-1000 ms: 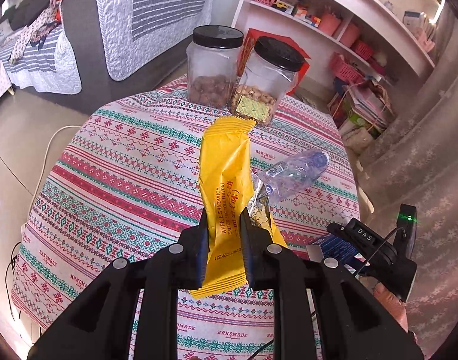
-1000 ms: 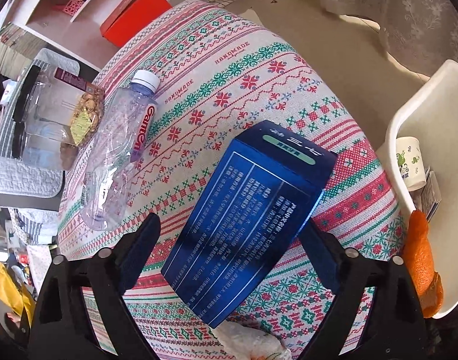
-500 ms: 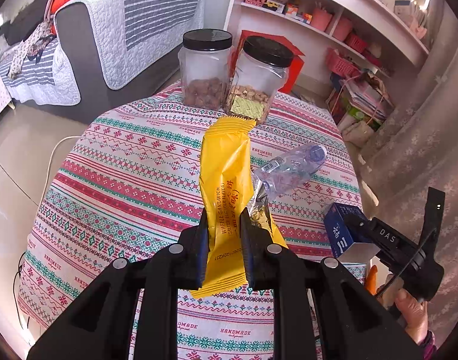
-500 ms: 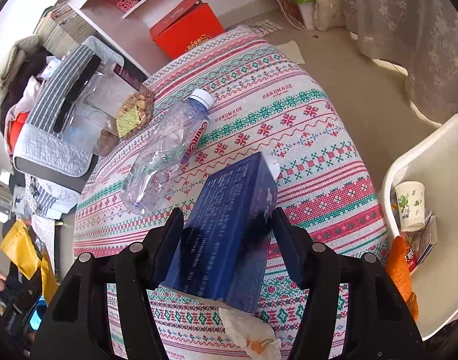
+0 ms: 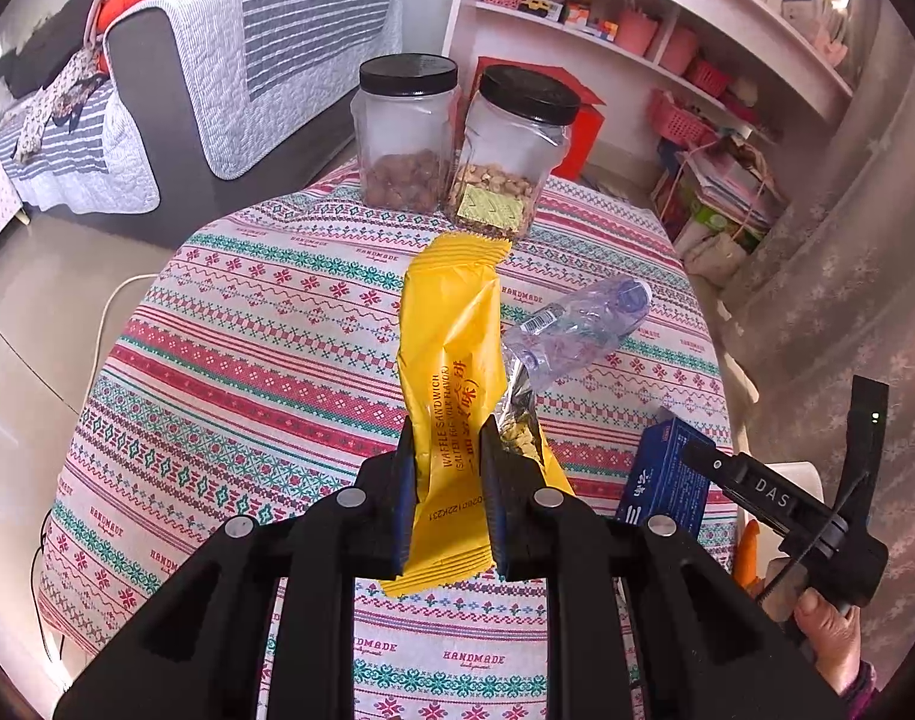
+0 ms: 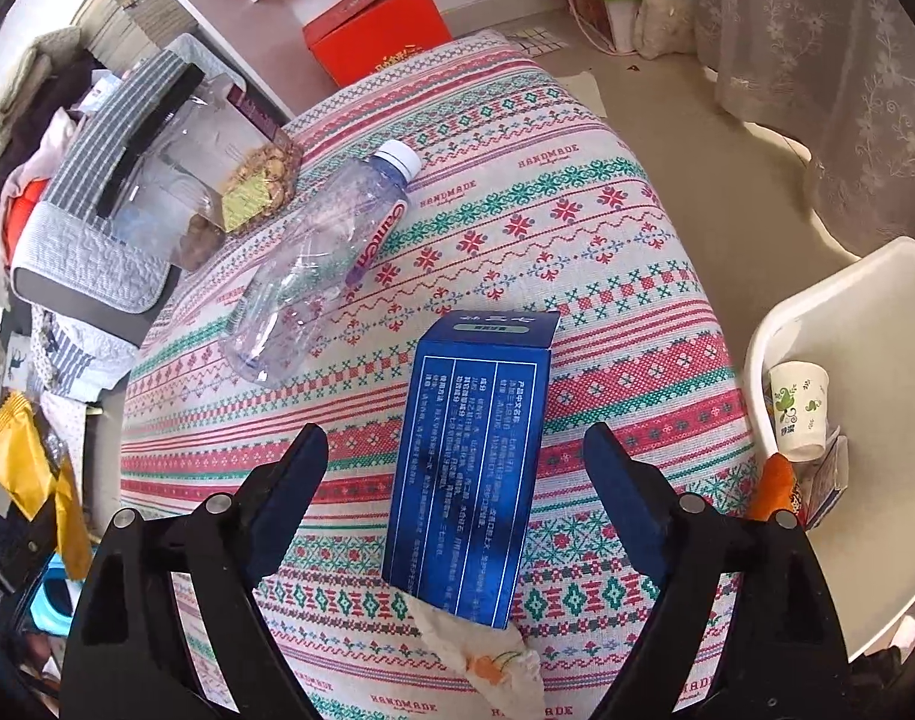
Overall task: Collect trash
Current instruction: 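Carry the flat blue box over the bin and open the right tool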
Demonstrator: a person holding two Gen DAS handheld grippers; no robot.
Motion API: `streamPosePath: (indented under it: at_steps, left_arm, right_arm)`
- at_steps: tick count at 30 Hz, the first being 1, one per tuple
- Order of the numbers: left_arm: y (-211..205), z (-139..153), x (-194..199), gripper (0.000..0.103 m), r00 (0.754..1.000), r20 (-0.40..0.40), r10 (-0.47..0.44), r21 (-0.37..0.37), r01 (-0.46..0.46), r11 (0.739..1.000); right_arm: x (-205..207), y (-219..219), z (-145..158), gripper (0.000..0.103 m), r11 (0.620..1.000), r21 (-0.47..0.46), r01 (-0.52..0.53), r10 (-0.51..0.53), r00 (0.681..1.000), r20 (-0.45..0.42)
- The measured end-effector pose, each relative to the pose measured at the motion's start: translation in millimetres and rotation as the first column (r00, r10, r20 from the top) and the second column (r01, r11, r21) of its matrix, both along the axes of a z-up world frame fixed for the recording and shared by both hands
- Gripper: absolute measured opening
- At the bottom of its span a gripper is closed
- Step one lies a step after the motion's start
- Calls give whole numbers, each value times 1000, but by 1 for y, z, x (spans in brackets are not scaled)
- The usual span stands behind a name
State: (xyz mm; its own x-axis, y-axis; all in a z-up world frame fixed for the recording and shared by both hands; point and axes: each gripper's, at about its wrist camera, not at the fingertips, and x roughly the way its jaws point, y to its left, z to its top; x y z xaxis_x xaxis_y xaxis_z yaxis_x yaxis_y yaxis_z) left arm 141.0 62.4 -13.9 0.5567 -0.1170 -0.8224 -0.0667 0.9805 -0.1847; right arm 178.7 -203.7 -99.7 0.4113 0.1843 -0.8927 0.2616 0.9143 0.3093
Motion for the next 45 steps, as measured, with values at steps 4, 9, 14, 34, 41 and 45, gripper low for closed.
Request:
streamPosePath:
  at_steps: [4,9,14,34,41,45]
  left_arm:
    - [6,-6,3,20,1000,-20,7,-1,-7,1000]
    - [9,-9,6,20,1000,-27,14,-6,-14,1000]
    - [10,-7,5,20,1000,-14,12,-11,-12,1000]
    - [-18,22,-4,20,998,57,-27,-42,30,999]
    - [-45,36,-8,20,993,94,-71,-62,77,995]
    - [-64,42,-12,20,988,115,-99,-63,107,992]
  right_arm:
    - [8,6,-22,84,1000,-4,3,-4,998,-69]
    - [11,12,-29,56,999,-10,-39,38,997,-63]
    - [8,11,-8,53,999,1,-36,36,999,27]
    - [-35,-3,76,54,997,0,-82,79,963,258]
    - [-61,-33,94,54,998,-59,-38,55,948,313]
    - [-83,-58,100,54,997,-77,27,1,939,344]
